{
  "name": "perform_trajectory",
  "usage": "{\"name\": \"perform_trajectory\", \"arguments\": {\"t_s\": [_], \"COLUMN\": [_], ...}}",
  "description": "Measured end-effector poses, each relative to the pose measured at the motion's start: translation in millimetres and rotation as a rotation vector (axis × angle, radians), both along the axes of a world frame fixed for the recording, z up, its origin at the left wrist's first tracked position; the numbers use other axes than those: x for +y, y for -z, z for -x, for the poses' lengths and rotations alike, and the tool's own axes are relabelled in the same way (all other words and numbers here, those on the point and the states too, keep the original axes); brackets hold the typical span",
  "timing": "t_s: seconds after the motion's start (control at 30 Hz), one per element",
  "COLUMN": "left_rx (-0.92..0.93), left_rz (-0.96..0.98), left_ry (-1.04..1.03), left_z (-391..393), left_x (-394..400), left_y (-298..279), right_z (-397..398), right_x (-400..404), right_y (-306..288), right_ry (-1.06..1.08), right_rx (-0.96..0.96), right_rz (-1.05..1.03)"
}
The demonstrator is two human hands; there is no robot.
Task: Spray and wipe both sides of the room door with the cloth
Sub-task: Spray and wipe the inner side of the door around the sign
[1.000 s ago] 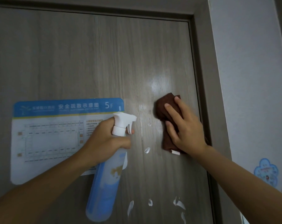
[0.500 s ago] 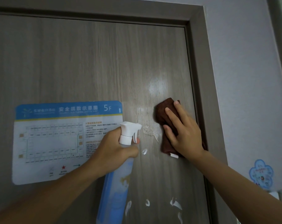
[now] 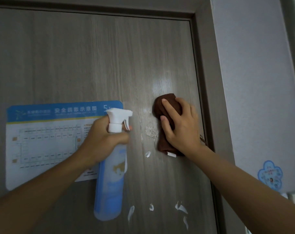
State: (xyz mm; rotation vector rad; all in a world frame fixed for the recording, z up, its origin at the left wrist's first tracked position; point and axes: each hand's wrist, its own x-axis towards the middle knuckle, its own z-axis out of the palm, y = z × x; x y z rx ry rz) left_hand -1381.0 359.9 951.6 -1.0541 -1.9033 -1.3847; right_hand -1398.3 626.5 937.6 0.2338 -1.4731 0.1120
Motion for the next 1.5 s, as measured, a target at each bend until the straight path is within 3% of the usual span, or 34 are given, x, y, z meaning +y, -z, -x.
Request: {"name": "perform_trajectory", "arguments": {"t_s": [0.13, 0.4, 0.6, 0.83, 0.9, 1.03, 1.13, 1.33, 1.5], "left_rx": [-0.027, -0.008, 0.004, 0.012, 0.005, 0.022, 0.015, 0.025, 0.009], "left_rz": [-0.047, -0.071, -0.083, -0.072, -0.081, -0.087, -0.090, -0.095, -0.051], "left_ry": [0.019, 0.082, 0.105, 0.083, 0.077, 0.077, 0.079, 0.073, 0.061], "left_z": [7, 17, 21, 16, 15, 14, 17, 16, 15], "left_x": [-7, -13, -14, -12, -12, -11, -11, -11, -13], "left_y": [-7, 6, 8, 8, 9, 10, 10, 11, 9], "right_z": [-1, -13, -13, -20, -21, -16, -9, -8, -5], "right_x": [-2, -5, -6, -11, -10, -20, -30, -21, -11], "right_y": [7, 43, -31, 47, 28, -36, -35, 48, 44], "right_ry": [-0.028, -0.071, -0.017, 0.024, 0.023, 0.003, 0.072, 0.110, 0.094], "right_rx": [0.000, -0.174, -0.091, -0.199, -0.190, -0.098, -0.042, -0.126, -0.111], "right_rz": [-0.042, -0.338, -0.081, -0.543, -0.484, -0.133, 0.000, -0.073, -0.134]}}
